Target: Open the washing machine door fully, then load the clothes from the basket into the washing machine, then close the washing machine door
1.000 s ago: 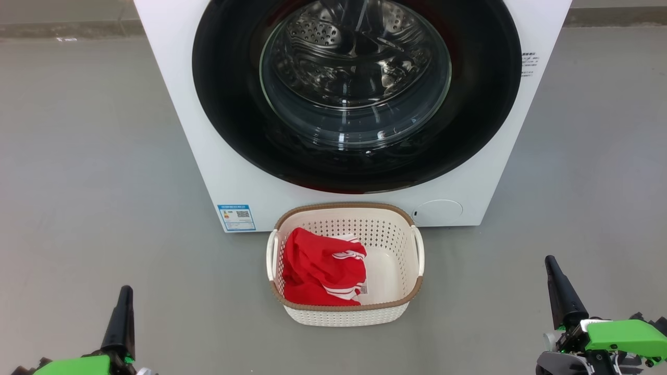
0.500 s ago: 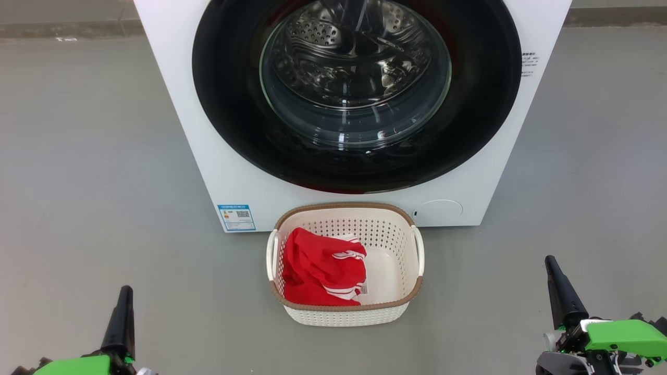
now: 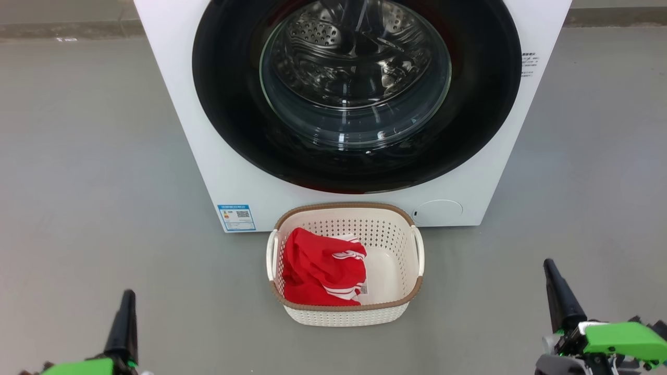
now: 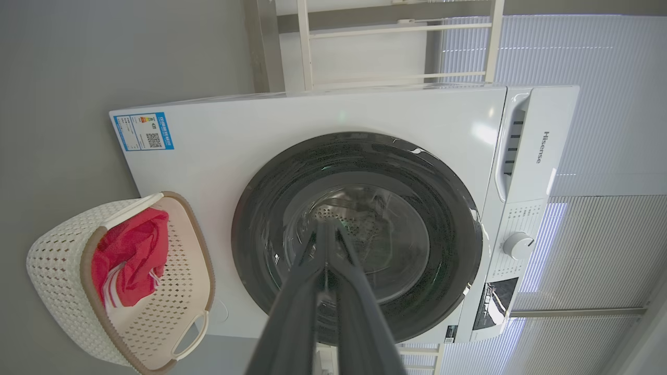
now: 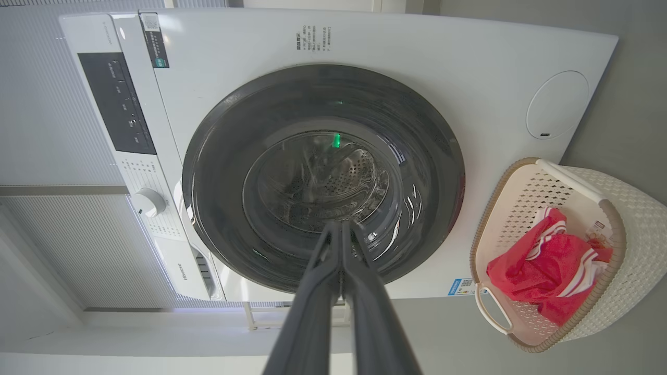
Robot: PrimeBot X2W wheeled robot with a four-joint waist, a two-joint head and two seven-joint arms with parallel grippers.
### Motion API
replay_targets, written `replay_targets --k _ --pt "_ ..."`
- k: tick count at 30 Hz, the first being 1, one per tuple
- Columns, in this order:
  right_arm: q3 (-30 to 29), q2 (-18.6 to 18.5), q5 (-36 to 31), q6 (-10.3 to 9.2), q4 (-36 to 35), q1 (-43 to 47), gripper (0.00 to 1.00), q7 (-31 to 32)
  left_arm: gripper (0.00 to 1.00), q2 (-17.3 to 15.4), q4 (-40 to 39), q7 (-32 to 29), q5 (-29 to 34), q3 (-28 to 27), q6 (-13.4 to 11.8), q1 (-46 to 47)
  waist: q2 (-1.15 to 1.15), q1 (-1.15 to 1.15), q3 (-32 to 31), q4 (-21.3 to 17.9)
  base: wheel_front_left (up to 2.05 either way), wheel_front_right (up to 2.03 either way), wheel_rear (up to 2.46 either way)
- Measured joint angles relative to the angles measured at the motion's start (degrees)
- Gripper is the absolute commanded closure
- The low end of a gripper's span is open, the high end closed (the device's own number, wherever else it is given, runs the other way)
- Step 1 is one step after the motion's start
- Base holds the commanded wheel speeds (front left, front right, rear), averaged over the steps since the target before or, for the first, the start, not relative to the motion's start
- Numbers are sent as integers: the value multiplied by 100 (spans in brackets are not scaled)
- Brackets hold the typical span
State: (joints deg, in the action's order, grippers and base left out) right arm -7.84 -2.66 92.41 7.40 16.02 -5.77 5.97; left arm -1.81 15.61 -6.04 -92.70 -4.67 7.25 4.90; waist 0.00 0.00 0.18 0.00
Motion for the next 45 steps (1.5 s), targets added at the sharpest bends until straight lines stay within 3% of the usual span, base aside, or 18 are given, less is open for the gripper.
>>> replay_targets --k 5,27,45 --pt "5 68 0 0 253 177 0 -3 0 124 237 8 0 40 0 -232 0 0 5 3 0 0 0" --pt "219 53 -25 0 74 98 0 -264 0 92 -13 279 104 113 -1 -224 0 1 6 42 0 0 0" --pt "660 -156 -814 0 -135 -30 0 -638 0 -137 -312 648 851 468 0 -199 0 1 -4 65 0 0 0"
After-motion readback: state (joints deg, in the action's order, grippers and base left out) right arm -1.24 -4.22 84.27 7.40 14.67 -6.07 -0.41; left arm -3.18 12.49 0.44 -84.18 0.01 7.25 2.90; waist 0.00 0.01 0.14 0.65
